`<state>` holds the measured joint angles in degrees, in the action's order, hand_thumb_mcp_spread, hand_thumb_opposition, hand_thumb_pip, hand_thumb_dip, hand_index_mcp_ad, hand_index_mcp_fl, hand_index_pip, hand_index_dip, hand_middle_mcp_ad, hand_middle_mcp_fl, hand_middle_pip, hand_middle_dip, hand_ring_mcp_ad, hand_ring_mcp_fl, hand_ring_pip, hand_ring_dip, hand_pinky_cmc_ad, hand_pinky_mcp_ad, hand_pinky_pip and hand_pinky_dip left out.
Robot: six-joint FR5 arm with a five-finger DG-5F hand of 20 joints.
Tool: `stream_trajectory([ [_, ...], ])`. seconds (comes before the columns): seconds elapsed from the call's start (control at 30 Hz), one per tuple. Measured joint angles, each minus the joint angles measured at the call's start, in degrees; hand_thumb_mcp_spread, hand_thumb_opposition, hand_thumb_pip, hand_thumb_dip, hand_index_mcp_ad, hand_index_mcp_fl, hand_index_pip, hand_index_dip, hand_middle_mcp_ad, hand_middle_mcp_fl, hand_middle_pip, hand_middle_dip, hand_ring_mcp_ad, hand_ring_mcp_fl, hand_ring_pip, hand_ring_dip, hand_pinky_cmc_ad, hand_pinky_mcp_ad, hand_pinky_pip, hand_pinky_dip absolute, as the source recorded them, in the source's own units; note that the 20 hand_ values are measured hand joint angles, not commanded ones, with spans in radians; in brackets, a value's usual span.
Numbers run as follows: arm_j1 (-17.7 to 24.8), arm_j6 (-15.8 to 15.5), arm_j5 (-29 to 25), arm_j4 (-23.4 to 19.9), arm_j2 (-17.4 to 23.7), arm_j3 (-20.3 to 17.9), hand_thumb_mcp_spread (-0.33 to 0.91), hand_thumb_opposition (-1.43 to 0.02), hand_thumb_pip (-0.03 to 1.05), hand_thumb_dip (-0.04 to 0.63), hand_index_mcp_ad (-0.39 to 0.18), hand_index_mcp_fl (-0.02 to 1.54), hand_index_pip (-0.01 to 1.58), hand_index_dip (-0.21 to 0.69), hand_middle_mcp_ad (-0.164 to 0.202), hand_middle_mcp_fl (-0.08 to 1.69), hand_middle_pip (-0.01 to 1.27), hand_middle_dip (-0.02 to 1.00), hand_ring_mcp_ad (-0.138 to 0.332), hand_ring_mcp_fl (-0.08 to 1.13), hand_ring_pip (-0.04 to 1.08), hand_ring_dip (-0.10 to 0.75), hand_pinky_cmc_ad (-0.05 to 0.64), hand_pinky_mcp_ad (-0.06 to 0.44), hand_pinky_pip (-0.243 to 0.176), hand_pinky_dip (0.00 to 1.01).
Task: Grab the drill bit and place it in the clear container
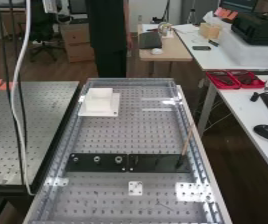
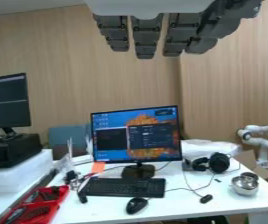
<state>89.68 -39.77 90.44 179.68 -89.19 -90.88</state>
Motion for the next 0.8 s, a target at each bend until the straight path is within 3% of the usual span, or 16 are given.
stream_trajectory([
  [0.13,0.0,0.3,-0.48,-0.07,-0.01,-0.17,-0.01,0.0,0.01,0.012,0.021,-0.01,0.01,0.019,0.061,0.0,0.02,0.03,0.075,0.0,0.01,0.012,0.014,0.01,-0.01,0.02],
  [0.23,0.06,0.5,-1.28,-0.15,-0.05,-0.35,0.08,-0.21,0.22,0.012,0.044,-0.01,0.01,0.019,0.058,0.01,0.06,0.03,0.073,0.0,0.0,0.009,0.01,0.012,-0.01,0.02],
  [0.27,0.05,0.55,-1.67,-0.22,-0.08,-0.42,0.11,-0.28,0.24,0.012,0.052,-0.01,0.02,0.019,0.061,0.01,0.07,0.03,0.075,0.0,0.02,0.009,0.024,0.017,-0.01,0.04],
  [0.43,-0.17,0.97,0.27,-0.75,-0.26,-0.93,0.12,-0.51,0.24,0.01,0.059,-0.01,0.05,0.019,0.061,0.01,0.11,0.03,0.106,0.0,0.06,-0.014,0.113,0.038,-0.019,0.07],
  [0.47,-0.33,1.21,0.4,-1.02,-0.37,-1.22,0.12,-0.52,0.24,0.012,0.056,-0.01,0.05,0.019,0.061,0.0,0.11,0.03,0.101,0.0,0.05,-0.016,0.122,0.056,-0.026,0.07],
  [0.6,-0.64,2.15,-0.55,-1.72,-0.87,-2.12,0.12,-0.56,0.25,0.012,0.063,-0.01,0.06,0.019,0.073,0.01,0.12,0.03,0.152,0.0,0.06,-0.017,0.162,0.101,-0.044,0.1],
  [0.8,-1.02,4.12,-1.76,-2.74,-1.99,-3.58,0.12,-0.59,0.25,0.012,0.086,-0.01,0.07,0.019,0.093,0.0,0.14,0.03,0.166,-0.01,0.08,-0.021,0.188,0.119,-0.042,0.12],
])
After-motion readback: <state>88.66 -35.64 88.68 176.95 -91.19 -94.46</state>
